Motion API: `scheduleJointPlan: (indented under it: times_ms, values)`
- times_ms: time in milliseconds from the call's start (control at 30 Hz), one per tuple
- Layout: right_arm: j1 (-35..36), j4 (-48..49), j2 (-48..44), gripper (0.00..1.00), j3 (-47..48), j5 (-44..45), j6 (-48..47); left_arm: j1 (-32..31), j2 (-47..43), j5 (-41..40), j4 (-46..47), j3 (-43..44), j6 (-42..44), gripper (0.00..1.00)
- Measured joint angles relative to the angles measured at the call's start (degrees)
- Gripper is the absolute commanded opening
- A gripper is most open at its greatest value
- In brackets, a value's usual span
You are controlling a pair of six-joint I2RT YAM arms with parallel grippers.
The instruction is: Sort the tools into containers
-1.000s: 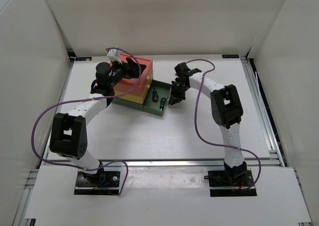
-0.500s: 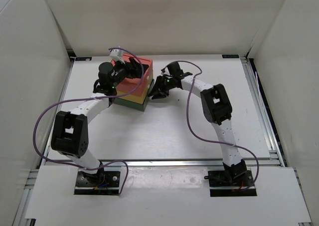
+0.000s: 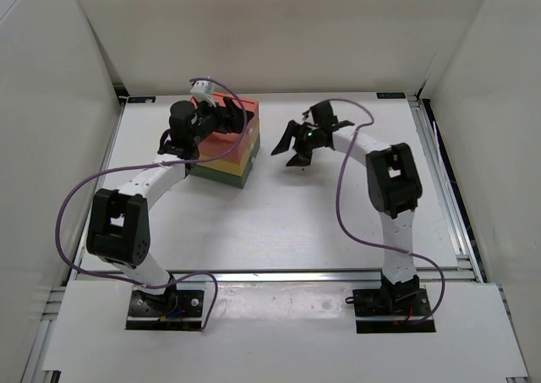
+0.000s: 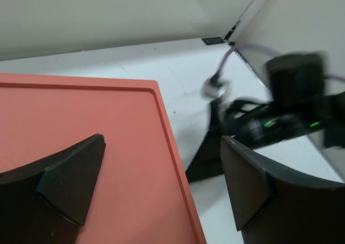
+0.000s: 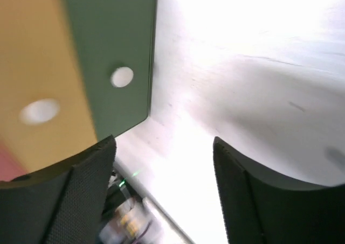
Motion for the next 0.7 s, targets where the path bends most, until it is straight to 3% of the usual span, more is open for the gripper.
scheduleJointPlan:
  times_ms: [200, 367, 433, 567, 700]
  values:
    - [-4.4, -10.4, -12.9, 0.84, 0.2, 11.3, -8.0, -0.3, -1.8, -3.2, -10.0, 3.2, 1.5, 0.99]
    - [-6.8, -14.5, -17.6, 0.91, -3.1, 12.6, -12.3, -0.3, -8.6, -8.3, -21.4, 3.1, 3.8, 0.99]
    - [-7.8, -16.0, -18.8, 0.99, -6.4, 12.4, -13.2, -0.3, -12.5, -11.3, -26.1, 3.0, 5.5, 0.99]
    - [-10.1, -21.1, -19.1, 0.99, -9.7, 12.9, -14.7, -0.2, -22.5, -16.1, -32.9, 1.5, 10.4, 0.99]
    - [-12.9, -25.0, -20.3, 0.99, -9.3, 14.4, -16.8, -0.2, -36.2, -19.9, -35.2, -5.7, 14.9, 0.99]
